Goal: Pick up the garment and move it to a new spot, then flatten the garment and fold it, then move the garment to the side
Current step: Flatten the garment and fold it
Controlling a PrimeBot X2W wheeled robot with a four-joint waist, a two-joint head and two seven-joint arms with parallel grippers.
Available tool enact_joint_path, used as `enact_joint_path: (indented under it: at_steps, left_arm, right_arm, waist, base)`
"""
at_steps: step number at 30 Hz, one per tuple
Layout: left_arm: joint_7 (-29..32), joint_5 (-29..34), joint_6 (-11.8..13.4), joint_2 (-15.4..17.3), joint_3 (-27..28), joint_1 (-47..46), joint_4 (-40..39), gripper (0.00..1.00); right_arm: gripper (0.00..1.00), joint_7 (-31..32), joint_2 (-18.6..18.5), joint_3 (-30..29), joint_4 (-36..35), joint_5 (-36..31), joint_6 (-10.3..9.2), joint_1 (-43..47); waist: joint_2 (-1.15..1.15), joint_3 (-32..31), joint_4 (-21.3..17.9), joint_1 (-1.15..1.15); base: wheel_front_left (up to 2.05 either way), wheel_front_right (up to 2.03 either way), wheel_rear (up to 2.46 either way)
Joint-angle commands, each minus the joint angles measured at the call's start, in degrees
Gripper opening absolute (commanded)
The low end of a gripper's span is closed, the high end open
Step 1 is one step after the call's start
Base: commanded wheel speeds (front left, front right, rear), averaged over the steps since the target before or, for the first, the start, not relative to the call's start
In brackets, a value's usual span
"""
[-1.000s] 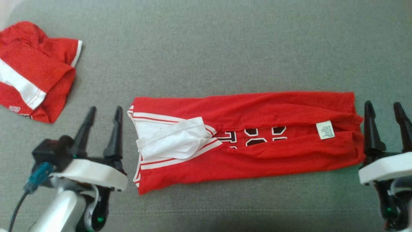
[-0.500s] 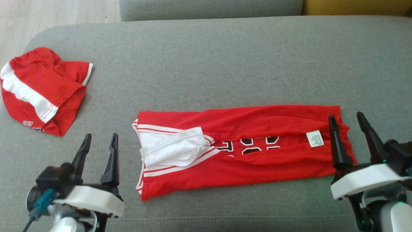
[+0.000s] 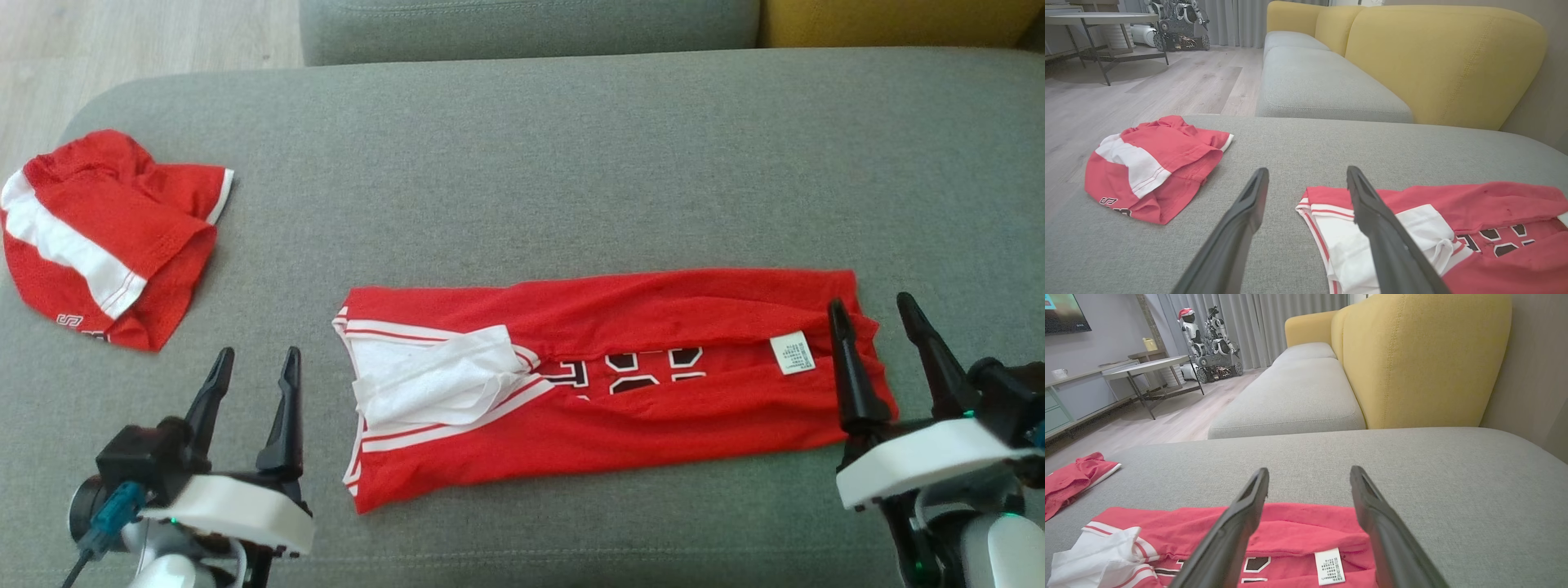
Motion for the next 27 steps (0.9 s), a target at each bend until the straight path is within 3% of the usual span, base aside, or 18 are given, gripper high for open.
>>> enact_joint_path:
  at_steps: [1, 8, 16, 22, 27]
  left_arm:
    - [-0.36, 0.45, 0.26, 1.68, 2.25, -2.17, -1.55, 1.00]
    - [-0.40, 0.41, 0.17, 1.39, 2.16, -3.07, -1.78, 1.00]
    - [-0.51, 1.04, -1.05, 0.60, 1.57, -6.23, -1.49, 1.00]
    - [-0.61, 1.72, -2.26, -0.49, 0.91, -8.72, -0.62, 1.00]
    - [-0.69, 1.95, -3.36, -1.31, 1.16, -10.15, 0.80, 1.00]
  right_arm:
    - [1.00, -0.57, -1.02, 1.50, -1.87, 0.50, -0.04, -1.36]
    - [1.00, -0.04, -1.92, 1.10, 1.17, 2.18, -0.04, -3.17]
    - [1.00, 0.37, -5.53, -2.56, 13.60, 3.35, -0.04, -12.03]
    - [1.00, 5.83, -6.50, -4.81, 23.87, 2.51, -0.04, -16.94]
    - [1.00, 9.16, -5.58, -5.73, 28.37, 2.74, -0.04, -19.13]
  waist:
    - [0.00, 0.07, -0.03, 0.00]
    - [0.00, 0.71, -0.16, 0.00]
    - [0.00, 3.88, 0.34, 0.00]
    - [0.00, 6.99, 0.77, 0.00]
    - [0.00, 8.99, 0.76, 0.00]
  base:
    - [0.00, 0.00, 0.00]
    - [0.00, 0.00, 0.00]
    - [0.00, 0.00, 0.00]
    - [0.00, 0.00, 0.00]
    - [0.00, 0.00, 0.00]
